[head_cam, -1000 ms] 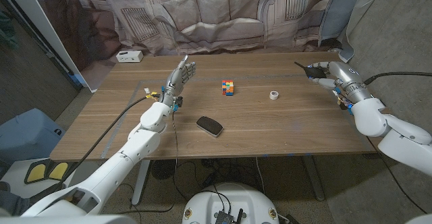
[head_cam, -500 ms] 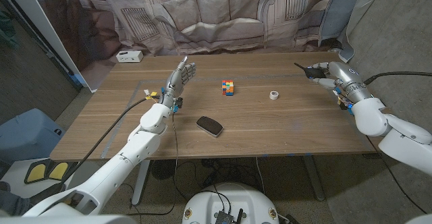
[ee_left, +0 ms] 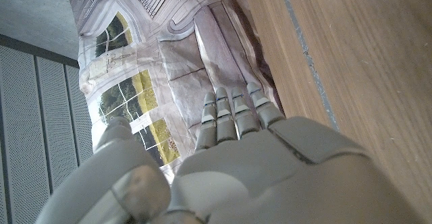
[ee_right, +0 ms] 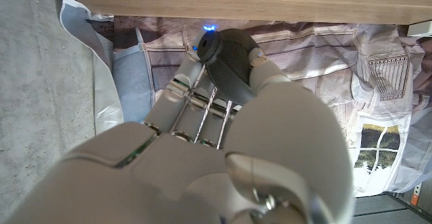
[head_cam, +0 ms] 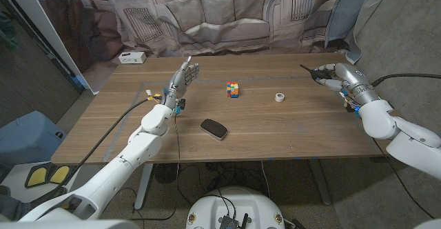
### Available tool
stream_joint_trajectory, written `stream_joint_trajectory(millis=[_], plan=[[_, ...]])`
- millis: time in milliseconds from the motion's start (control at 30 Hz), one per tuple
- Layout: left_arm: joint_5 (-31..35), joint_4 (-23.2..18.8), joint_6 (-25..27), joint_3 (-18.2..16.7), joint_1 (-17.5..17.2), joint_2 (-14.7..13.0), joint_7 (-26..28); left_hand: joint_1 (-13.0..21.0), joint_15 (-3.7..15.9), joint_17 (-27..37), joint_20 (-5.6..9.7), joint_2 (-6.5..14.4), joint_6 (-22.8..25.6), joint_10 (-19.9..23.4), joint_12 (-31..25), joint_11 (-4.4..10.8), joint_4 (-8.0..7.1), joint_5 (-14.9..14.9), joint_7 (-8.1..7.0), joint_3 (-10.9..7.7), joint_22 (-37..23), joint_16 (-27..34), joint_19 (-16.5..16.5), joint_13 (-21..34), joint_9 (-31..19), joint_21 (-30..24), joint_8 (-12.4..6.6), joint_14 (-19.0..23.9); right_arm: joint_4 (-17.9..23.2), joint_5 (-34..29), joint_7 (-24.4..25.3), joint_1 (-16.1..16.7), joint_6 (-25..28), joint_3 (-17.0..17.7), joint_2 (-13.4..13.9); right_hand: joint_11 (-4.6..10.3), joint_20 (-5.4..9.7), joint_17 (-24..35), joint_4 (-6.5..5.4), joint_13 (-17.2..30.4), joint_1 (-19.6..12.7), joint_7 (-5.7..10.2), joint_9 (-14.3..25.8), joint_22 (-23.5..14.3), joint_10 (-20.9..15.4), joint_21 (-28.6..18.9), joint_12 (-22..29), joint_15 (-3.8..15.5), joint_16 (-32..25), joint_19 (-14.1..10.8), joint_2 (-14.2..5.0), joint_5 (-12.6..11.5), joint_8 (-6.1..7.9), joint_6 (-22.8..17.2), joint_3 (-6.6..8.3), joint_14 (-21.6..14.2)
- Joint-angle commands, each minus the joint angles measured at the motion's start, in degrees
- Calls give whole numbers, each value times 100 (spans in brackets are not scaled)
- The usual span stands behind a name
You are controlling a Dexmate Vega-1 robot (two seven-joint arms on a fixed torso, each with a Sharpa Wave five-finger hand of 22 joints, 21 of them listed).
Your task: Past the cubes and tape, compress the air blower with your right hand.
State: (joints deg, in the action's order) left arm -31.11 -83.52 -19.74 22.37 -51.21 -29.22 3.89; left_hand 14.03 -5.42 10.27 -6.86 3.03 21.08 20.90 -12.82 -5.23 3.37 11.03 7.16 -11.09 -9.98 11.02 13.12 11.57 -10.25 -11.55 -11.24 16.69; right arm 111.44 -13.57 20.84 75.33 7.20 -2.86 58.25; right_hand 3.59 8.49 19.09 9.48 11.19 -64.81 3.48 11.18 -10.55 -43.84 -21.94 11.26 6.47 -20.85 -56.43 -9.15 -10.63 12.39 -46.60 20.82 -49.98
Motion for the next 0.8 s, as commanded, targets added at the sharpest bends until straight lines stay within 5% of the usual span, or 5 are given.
stream_joint_trajectory(millis=[33,233,800], plan=[[20,-24,90,3,48,-51,-25,25,18,10,11,57,63,45,10,9,28,-20,-14,-20,-26,-1,60,14,-31,3,1,41,-26,-24,126,-34,-6,-38,-102,1,60,87,38,11,-216,23,12,-28,-114,-70,57,591,-96,-67,-34,-39,23,-130,53,-117],[38,46,96,29,107,-15,-26,23,15,10,18,58,63,33,16,-11,31,-21,-9,-20,-26,-2,66,14,-31,3,3,44,-25,-3,181,-24,31,-42,-164,2,70,127,-19,13,-270,12,11,-41,-181,-123,65,614,-131,-109,-124,-39,41,-228,97,-206],[99,104,-12,6,173,-21,-38,19,0,10,-10,62,62,28,24,4,41,-22,-16,-20,-26,0,79,14,-31,3,9,62,-4,-53,256,-79,-32,-56,-180,116,129,171,65,24,-772,105,24,-87,-283,-246,63,685,-124,-100,-219,-88,10,-279,372,-320]])
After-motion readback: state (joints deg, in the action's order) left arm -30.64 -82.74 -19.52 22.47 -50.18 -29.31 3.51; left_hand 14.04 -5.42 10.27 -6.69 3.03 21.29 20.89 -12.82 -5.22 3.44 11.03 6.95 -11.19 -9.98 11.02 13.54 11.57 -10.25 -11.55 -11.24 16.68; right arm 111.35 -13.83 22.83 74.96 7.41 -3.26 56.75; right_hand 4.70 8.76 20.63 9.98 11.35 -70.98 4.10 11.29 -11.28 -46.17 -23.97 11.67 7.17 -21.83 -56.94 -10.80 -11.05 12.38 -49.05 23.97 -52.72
